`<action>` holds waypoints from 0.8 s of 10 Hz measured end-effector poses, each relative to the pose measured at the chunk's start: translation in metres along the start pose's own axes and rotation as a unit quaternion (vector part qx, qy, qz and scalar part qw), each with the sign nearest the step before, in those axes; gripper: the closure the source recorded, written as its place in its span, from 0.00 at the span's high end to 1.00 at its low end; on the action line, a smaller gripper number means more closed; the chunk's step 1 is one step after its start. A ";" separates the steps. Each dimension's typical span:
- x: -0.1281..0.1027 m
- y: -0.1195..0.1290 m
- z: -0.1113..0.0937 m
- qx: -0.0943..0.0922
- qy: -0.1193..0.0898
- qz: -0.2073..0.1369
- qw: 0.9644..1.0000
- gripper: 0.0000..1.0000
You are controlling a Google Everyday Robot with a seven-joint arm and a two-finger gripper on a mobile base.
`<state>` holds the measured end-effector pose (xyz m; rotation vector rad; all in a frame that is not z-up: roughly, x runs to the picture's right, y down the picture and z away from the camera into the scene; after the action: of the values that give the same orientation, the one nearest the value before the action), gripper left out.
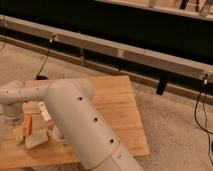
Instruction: Place the pepper in the ceramic cup
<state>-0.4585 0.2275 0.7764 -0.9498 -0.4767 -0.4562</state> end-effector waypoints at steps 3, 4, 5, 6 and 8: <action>0.027 0.001 -0.011 0.002 0.014 -0.003 1.000 0.69; 0.032 0.001 -0.010 0.000 0.021 -0.009 1.000 0.69; 0.033 -0.002 -0.009 -0.001 0.025 -0.019 0.999 0.69; 0.032 -0.006 -0.007 0.000 0.027 -0.026 0.999 0.69; 0.023 -0.017 -0.005 0.007 0.028 -0.046 0.999 0.69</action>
<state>-0.4486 0.2108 0.7988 -0.9021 -0.4747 -0.5609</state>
